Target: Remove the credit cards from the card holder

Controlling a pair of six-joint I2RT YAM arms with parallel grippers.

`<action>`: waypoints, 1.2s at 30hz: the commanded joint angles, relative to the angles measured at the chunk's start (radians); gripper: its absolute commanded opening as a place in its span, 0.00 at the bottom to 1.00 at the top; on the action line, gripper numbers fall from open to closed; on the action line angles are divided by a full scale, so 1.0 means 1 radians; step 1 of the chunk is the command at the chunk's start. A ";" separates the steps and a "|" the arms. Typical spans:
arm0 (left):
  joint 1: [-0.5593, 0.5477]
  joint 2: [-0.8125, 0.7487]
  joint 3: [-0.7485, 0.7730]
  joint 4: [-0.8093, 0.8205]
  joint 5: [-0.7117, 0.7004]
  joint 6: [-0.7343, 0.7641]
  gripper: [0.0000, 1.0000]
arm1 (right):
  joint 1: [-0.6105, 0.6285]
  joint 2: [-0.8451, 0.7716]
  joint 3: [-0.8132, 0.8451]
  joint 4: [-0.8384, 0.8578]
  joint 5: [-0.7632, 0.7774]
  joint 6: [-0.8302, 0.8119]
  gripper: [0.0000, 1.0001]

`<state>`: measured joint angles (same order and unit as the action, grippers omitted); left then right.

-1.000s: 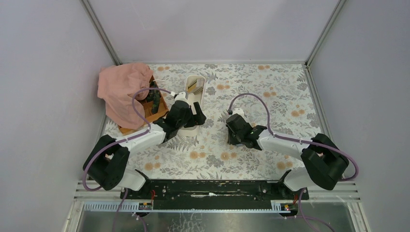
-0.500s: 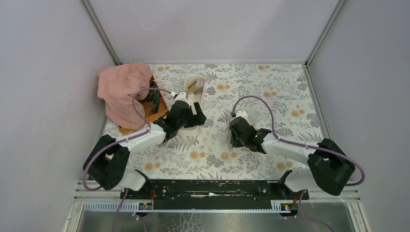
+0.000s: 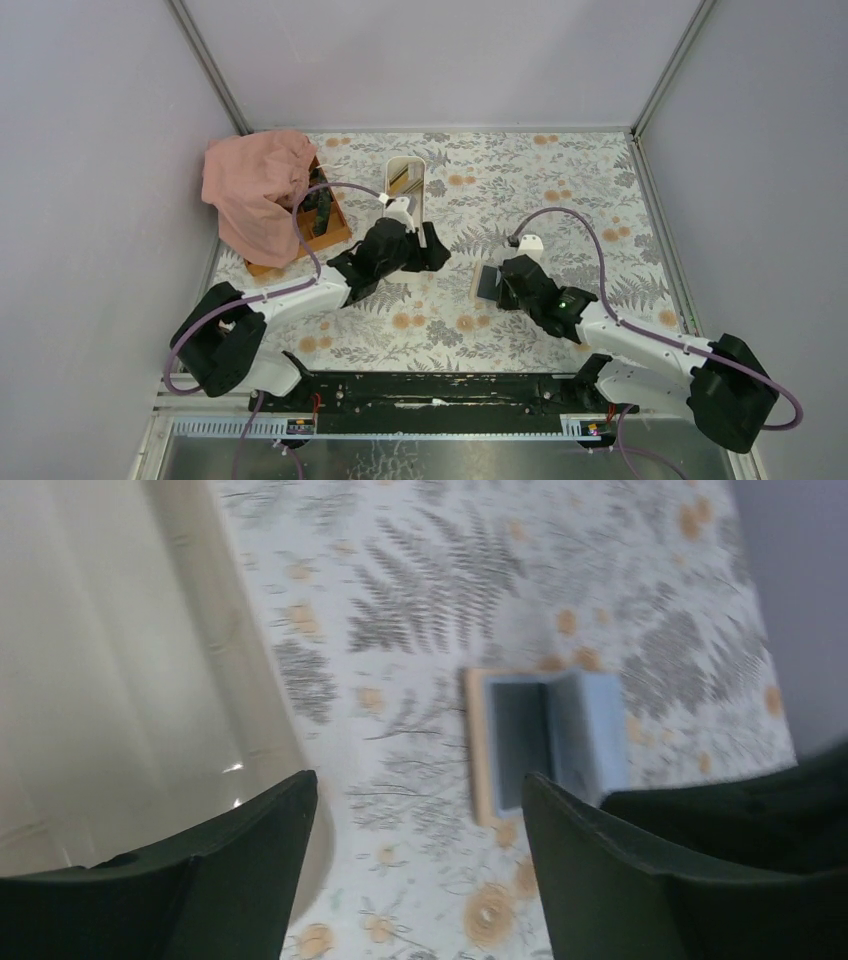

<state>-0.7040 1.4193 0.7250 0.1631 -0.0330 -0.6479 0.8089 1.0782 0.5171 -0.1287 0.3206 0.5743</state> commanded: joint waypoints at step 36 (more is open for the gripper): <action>-0.332 0.548 0.436 0.115 0.124 0.011 0.05 | 0.006 -0.495 -0.181 -0.189 0.364 0.141 0.53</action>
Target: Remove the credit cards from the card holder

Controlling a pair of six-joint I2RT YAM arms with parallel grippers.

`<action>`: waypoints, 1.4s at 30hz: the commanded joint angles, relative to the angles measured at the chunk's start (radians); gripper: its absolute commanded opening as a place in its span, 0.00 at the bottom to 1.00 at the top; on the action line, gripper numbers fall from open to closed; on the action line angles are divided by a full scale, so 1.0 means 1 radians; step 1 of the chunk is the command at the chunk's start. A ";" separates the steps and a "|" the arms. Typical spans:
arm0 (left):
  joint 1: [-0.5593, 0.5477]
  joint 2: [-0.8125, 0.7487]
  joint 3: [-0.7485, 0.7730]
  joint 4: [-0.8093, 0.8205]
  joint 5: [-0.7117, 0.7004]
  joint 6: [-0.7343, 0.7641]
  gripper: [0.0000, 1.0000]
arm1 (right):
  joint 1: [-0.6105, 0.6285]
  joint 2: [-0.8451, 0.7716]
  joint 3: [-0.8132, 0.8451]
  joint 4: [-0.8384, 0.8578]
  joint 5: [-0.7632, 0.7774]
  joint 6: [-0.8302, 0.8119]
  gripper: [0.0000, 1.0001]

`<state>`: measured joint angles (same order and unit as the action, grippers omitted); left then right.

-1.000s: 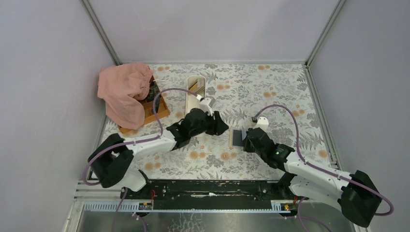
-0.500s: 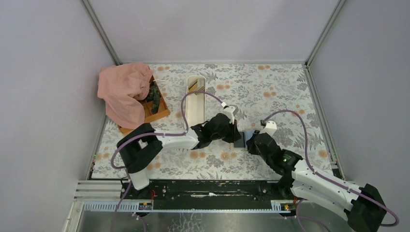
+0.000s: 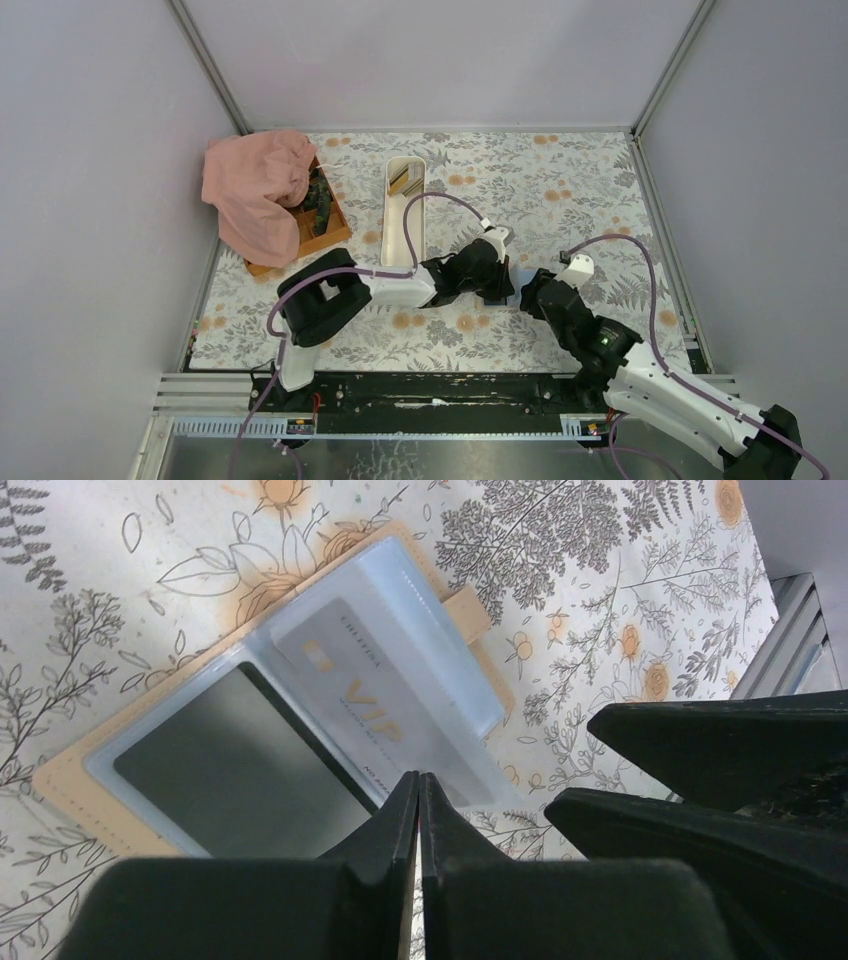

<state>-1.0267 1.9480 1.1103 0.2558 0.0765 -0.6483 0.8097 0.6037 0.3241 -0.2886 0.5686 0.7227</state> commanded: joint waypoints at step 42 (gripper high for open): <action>0.071 -0.082 -0.259 0.522 0.140 -0.195 0.60 | -0.246 0.191 -0.059 0.253 -0.212 -0.024 0.03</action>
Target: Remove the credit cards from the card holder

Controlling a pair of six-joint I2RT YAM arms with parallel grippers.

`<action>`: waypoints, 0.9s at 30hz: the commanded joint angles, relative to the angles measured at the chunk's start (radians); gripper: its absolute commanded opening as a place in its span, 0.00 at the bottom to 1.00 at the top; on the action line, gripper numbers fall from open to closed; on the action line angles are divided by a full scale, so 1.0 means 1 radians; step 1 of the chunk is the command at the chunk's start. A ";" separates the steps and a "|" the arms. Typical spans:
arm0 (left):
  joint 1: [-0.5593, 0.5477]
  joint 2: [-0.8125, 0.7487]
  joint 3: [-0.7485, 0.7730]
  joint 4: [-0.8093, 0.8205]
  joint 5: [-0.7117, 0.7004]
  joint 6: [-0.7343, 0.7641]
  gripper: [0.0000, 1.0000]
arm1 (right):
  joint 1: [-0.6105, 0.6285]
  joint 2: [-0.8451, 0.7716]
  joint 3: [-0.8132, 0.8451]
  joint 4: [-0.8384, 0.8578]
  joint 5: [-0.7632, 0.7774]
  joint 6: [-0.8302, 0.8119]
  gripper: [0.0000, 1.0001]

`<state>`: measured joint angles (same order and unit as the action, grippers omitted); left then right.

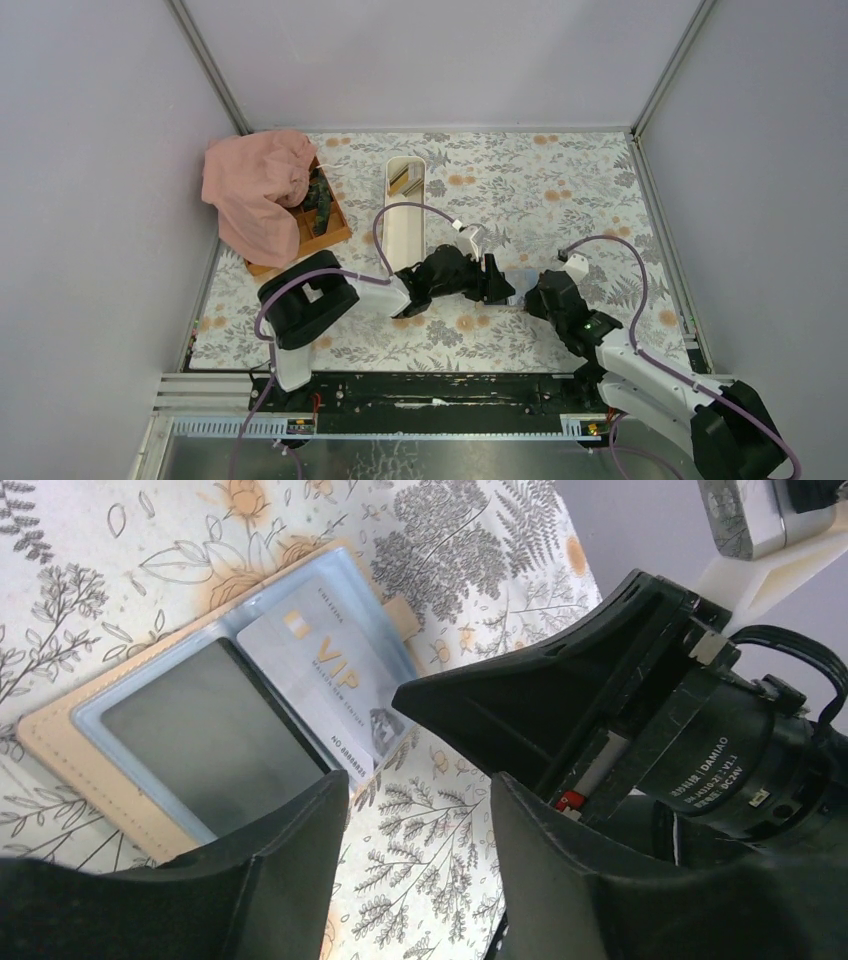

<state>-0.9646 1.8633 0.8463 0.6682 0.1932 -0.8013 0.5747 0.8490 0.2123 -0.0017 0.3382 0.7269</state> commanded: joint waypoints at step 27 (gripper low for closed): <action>0.024 0.201 0.056 0.128 -0.053 -0.143 0.59 | -0.168 0.124 0.062 0.034 -0.147 -0.103 0.00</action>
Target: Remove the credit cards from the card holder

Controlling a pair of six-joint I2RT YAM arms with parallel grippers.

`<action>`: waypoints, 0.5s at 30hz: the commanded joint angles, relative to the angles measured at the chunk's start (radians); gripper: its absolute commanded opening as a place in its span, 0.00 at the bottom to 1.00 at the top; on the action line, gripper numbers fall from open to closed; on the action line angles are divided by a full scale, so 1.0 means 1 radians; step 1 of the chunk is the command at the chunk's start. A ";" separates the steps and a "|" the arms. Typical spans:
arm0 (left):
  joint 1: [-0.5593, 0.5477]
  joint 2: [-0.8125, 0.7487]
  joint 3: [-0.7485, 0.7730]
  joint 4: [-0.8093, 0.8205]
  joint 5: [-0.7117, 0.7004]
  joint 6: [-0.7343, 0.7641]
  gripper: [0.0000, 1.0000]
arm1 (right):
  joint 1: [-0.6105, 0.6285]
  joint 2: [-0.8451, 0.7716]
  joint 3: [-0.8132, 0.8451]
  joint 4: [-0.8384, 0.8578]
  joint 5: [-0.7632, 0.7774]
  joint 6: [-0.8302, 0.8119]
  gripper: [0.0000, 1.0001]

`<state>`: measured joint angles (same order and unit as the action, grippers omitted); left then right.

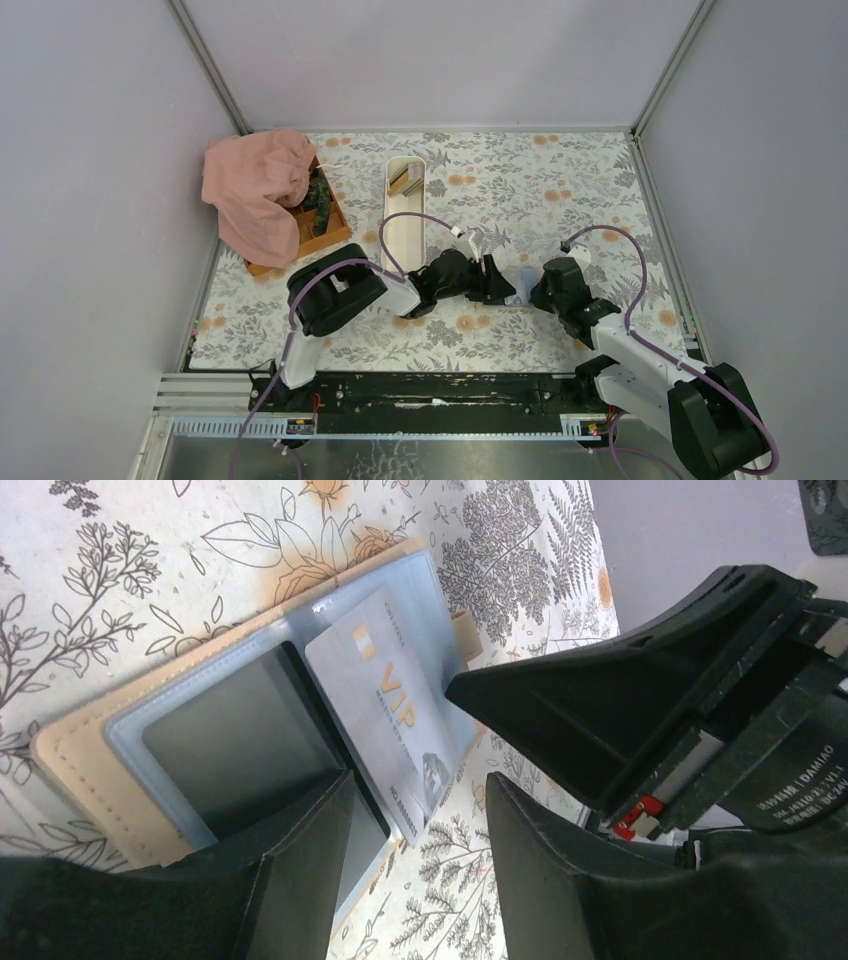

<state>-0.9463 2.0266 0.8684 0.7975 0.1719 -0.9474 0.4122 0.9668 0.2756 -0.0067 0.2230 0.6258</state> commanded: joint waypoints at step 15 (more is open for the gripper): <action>0.005 0.057 0.054 0.046 -0.007 -0.022 0.36 | -0.004 0.036 -0.006 0.065 -0.066 -0.002 0.00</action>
<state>-0.9463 2.0727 0.9066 0.8001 0.1684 -0.9615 0.4114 0.9932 0.2718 0.0288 0.1772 0.6262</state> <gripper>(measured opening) 0.395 0.011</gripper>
